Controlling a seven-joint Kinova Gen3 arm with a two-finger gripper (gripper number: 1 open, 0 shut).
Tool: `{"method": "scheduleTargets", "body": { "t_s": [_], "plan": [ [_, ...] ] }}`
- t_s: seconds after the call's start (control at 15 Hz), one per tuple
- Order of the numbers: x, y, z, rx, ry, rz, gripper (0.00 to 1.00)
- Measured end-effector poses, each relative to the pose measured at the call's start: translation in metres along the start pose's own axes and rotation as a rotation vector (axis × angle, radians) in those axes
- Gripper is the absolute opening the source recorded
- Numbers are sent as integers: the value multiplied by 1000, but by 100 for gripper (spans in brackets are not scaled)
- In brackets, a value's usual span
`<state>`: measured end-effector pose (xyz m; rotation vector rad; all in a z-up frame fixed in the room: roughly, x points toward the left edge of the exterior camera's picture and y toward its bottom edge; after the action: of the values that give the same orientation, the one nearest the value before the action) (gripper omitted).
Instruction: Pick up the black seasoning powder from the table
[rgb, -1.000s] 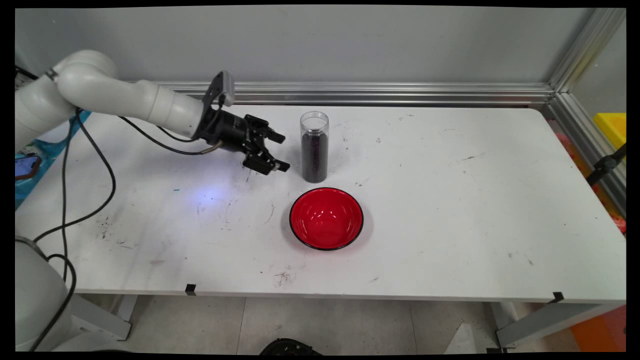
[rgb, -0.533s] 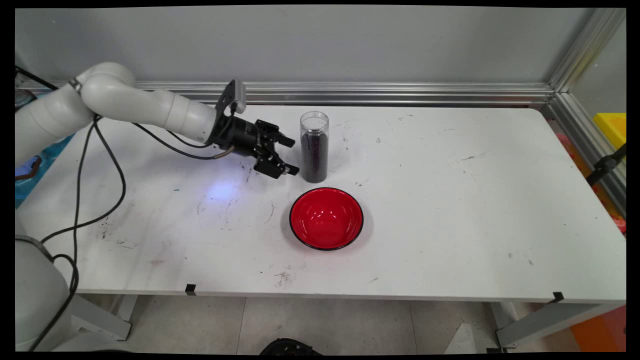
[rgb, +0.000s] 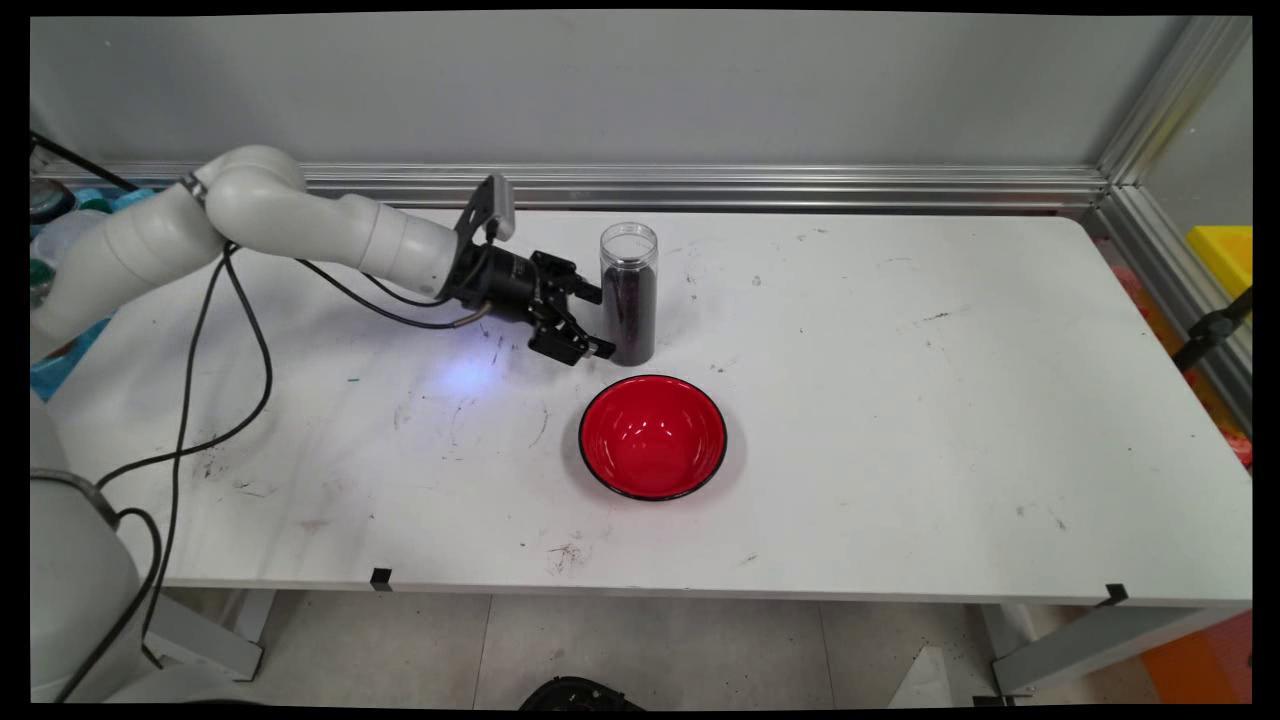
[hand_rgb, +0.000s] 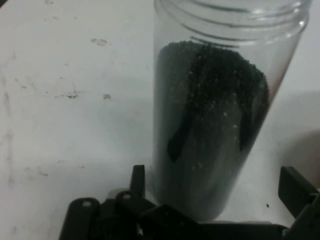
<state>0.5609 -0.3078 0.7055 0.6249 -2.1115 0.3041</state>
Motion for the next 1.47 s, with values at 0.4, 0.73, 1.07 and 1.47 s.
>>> {"method": "scheduleTargets", "body": {
  "t_s": [0.4,0.73,1.07,1.47],
  "plan": [
    [-4,-5,17,10,11,-4,100],
    [-6,-8,28,13,14,10,100],
    [-8,-7,35,11,16,32,100],
    [-8,-6,42,7,18,40,0]
  ]
}}
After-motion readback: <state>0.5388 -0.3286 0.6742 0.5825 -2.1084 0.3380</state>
